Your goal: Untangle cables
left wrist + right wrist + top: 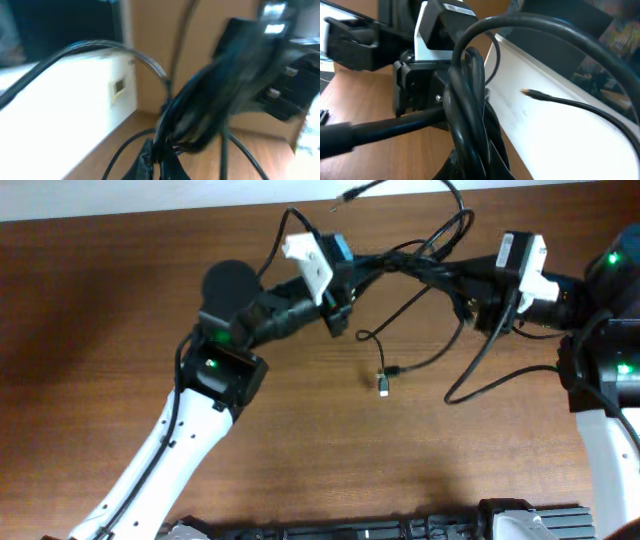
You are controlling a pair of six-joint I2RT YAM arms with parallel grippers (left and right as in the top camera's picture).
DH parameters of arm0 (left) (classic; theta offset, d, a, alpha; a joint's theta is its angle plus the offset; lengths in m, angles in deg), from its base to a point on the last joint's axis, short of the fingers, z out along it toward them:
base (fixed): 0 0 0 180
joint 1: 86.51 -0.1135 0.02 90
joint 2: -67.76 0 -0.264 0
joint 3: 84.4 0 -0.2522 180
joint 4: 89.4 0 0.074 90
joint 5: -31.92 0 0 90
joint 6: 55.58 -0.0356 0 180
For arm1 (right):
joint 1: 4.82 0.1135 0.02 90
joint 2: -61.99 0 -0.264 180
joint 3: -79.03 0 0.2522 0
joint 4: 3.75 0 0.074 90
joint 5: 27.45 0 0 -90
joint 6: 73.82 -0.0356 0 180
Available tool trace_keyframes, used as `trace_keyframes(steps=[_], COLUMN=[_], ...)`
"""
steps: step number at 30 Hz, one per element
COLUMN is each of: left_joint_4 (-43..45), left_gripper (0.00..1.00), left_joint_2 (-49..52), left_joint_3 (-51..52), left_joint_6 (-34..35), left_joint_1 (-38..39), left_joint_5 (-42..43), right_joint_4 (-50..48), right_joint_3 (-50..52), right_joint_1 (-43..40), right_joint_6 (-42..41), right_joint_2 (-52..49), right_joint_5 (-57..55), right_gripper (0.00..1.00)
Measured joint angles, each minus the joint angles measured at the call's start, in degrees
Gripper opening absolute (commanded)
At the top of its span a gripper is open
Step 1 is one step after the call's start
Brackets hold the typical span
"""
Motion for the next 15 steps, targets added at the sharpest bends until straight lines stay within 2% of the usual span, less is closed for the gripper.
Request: trace_keyframes(steps=[3,8,15], left_joint_4=[-2.2,-3.8,-7.0], left_gripper=[0.0,0.0,0.0], left_joint_2=[-0.2,-0.7,-1.1], left_joint_3=[0.0,-0.1,-0.4], left_joint_6=[7.6,17.0,41.9], left_joint_1=[1.6,2.6,3.4], left_joint_5=[-8.5,-14.2,-22.4], right_joint_4=[0.0,0.0,-1.3], right_joint_3=[0.1,0.2,0.5], right_joint_1=[0.2,0.5,0.9], right_joint_6=[0.1,0.1,0.1], right_joint_2=[-1.0,-1.0,-1.9], right_joint_5=[-0.8,-1.6,-3.0], right_gripper=[0.04,0.04,0.04])
